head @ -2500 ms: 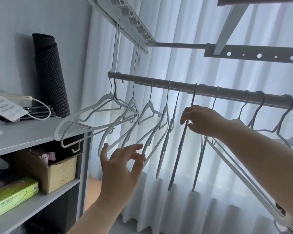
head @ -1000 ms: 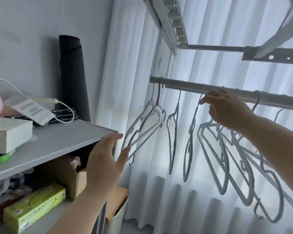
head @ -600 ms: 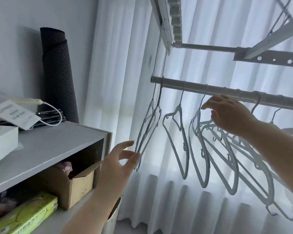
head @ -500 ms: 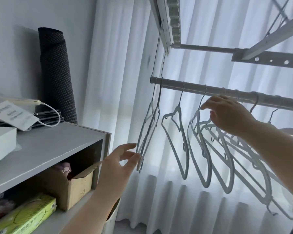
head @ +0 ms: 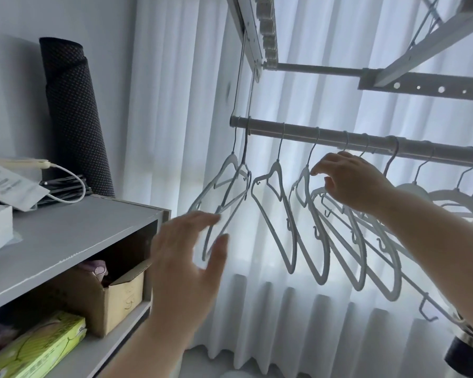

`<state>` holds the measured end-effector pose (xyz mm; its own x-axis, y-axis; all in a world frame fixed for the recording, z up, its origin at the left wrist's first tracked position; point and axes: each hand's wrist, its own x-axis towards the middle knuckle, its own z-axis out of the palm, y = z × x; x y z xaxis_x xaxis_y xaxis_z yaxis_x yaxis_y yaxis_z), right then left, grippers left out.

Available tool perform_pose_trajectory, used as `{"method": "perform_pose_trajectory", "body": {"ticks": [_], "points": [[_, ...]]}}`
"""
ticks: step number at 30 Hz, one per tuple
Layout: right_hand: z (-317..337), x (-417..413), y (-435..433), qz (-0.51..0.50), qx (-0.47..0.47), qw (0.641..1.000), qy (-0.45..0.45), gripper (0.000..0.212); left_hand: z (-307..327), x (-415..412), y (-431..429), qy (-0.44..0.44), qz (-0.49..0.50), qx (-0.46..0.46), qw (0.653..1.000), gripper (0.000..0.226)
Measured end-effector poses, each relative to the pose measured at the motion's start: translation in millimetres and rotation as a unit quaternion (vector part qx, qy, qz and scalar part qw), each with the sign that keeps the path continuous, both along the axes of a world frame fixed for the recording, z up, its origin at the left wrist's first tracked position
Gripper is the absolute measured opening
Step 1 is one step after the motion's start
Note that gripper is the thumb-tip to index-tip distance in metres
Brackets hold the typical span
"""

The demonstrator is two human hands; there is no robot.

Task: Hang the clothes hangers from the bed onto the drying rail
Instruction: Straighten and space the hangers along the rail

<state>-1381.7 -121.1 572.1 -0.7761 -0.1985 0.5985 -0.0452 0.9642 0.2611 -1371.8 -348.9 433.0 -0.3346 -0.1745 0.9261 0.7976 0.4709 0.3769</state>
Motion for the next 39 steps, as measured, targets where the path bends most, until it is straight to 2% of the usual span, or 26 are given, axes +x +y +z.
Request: {"method": "perform_pose_trajectory", "body": {"ticks": [2, 4, 10, 18, 27, 39], "points": [[-1, 0, -2, 0.000, 0.003, 1.000, -0.008, 0.036, 1, 11, 19, 0.033, -0.022, -0.046, 0.998, 0.019], [-3, 1, -3, 0.002, 0.007, 1.000, -0.014, 0.037, -2, 16, 39, 0.027, -0.049, -0.074, 0.996, 0.023], [-10, 7, 3, 0.009, 0.006, 1.000, -0.016, 0.036, -12, 9, 74, -0.016, -0.027, -0.080, 0.996, 0.041], [-14, 14, 19, 0.001, -0.009, 1.000, -0.016, 0.034, -15, 0, 85, -0.062, -0.011, -0.046, 0.997, 0.032], [-16, 10, 26, 0.003, -0.020, 1.000, -0.022, 0.034, -5, 6, 79, -0.164, -0.095, -0.026, 0.982, 0.031], [-18, 10, 32, -0.005, -0.016, 0.999, -0.039, 0.034, -7, -1, 63, -0.169, -0.114, 0.017, 0.979, 0.023]]}}
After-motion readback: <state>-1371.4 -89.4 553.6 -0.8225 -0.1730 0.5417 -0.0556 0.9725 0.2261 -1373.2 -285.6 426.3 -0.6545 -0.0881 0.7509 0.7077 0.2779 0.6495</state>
